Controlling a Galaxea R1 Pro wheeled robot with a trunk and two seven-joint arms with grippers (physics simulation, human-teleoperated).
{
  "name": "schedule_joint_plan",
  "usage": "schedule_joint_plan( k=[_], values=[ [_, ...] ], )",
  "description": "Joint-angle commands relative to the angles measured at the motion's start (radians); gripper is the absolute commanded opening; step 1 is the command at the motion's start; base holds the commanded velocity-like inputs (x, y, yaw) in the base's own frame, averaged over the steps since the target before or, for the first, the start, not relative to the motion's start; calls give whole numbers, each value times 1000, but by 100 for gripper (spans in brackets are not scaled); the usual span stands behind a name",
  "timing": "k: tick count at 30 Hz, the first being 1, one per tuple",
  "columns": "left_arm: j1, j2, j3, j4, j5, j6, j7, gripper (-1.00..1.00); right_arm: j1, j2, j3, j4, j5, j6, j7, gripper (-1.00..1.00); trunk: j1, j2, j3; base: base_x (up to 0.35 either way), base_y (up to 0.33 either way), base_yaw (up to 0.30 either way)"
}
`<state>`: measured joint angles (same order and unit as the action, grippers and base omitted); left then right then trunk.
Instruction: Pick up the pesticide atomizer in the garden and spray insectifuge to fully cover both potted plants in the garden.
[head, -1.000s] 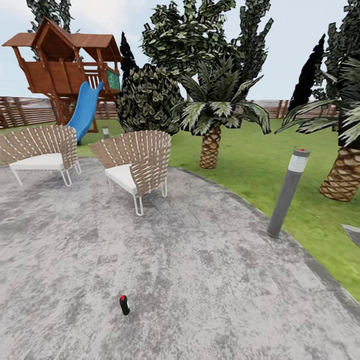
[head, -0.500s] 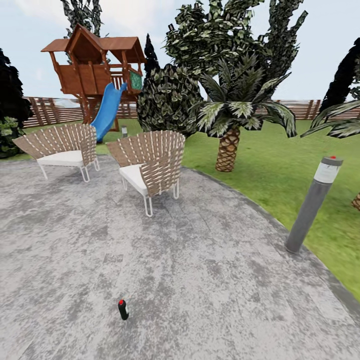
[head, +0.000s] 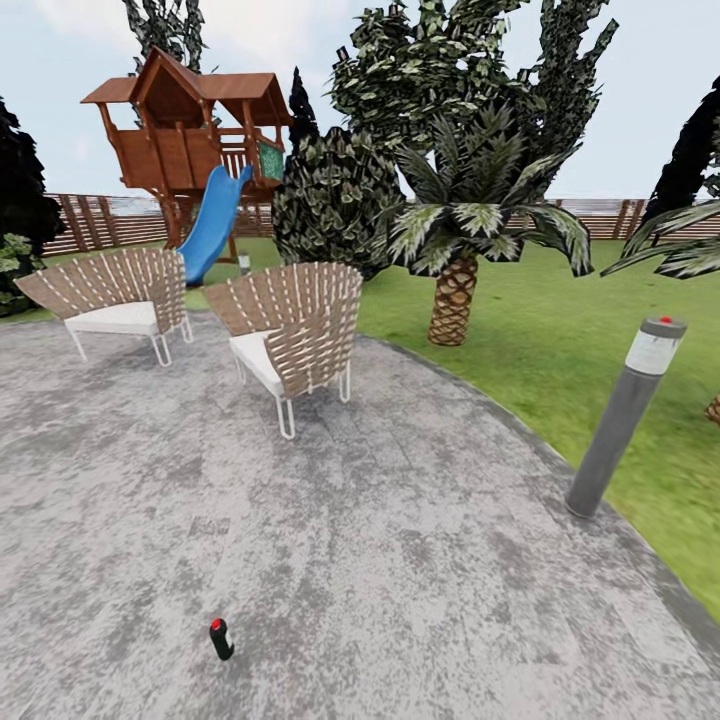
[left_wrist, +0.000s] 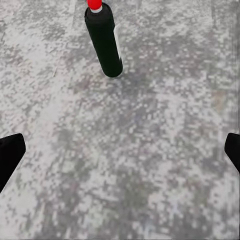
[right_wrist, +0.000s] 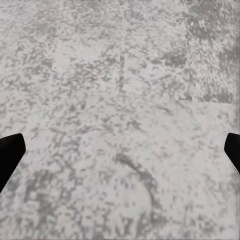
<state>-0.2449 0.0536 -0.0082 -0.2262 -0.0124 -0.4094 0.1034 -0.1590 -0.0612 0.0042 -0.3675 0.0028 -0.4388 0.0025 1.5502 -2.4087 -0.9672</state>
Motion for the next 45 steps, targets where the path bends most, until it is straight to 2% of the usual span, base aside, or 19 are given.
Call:
schedule_joint_plan(
  k=[1,7,30,45],
  values=[
    [-1,0,-1,1,-1,-3,4,100,-1,0,0,1,0,-3,0,100,0,0,-1,115,-116,0],
    [-1,0,-1,1,-2,-3,4,100,-1,0,0,2,0,-3,1,100,0,0,-1,110,-107,40],
    [1,1,-1,1,0,-3,4,100,-1,0,0,2,0,-3,1,100,0,0,-1,10,-8,272],
    [1,0,-1,1,0,-3,4,100,-1,0,0,2,0,-3,1,100,0,0,-1,127,-219,277]
  ],
)
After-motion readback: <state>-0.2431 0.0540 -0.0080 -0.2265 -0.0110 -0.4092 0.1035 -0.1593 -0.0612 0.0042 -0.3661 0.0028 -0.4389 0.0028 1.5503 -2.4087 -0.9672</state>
